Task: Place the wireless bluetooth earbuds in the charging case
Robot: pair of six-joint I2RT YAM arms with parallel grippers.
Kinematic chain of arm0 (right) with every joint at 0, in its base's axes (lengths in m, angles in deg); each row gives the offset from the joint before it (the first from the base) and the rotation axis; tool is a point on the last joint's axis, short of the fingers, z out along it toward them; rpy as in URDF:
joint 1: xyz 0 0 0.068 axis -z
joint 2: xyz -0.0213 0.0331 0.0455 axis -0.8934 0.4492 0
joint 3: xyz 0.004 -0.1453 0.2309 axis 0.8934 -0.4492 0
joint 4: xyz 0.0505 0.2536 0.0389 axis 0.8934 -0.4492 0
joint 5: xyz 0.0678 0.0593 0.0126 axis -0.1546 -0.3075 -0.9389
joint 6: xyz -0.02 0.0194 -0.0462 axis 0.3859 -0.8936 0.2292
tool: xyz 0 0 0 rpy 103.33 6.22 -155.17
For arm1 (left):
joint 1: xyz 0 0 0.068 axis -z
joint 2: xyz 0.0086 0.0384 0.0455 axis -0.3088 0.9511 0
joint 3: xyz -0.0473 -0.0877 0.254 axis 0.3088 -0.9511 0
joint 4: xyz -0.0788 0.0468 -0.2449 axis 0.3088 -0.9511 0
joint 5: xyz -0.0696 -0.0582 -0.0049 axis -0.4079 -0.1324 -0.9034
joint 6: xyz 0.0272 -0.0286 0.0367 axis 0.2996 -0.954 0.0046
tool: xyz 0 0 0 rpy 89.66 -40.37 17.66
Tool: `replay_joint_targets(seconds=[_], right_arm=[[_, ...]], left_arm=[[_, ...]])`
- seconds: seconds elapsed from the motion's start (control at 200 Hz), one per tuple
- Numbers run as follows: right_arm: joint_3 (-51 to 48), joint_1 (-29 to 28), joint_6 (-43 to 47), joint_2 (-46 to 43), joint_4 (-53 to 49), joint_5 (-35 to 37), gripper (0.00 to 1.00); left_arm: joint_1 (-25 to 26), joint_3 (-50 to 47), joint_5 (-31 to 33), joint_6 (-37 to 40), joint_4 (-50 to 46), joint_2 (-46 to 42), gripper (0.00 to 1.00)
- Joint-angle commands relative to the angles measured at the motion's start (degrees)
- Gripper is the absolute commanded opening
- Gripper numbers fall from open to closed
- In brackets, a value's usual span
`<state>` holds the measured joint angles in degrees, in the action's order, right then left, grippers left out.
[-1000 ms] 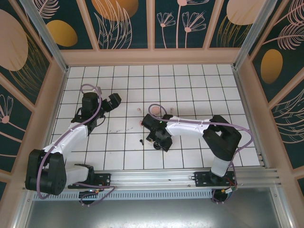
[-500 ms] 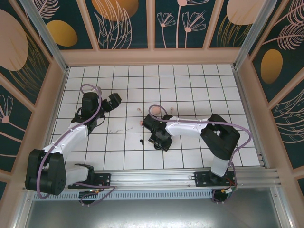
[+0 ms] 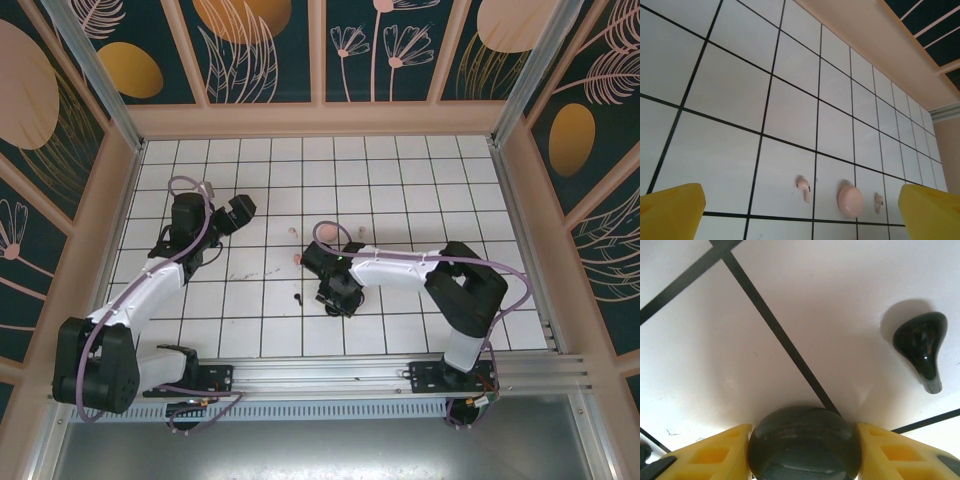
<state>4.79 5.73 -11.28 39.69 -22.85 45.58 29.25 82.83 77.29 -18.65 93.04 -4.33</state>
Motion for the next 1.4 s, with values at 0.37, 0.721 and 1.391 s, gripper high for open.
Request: replay_joint_targets(seconds=[0.37,0.721,1.391], right_arm=[[3.9,11.3,10.4,-12.4,9.3,0.3,0.37],[20.1,20.0,14.5,-0.9,11.9,-8.1,0.37],[25.7,19.1,12.4,4.6,14.0,-10.7,0.37]], left_arm=[[2.4,-15.6,-11.1,-5.7,24.2,-7.0,0.99],[11.7,-19.5,-6.9,-6.8,43.1,-0.1,0.94],[18.7,-8.2,-7.5,-7.0,58.1,22.1,0.65]])
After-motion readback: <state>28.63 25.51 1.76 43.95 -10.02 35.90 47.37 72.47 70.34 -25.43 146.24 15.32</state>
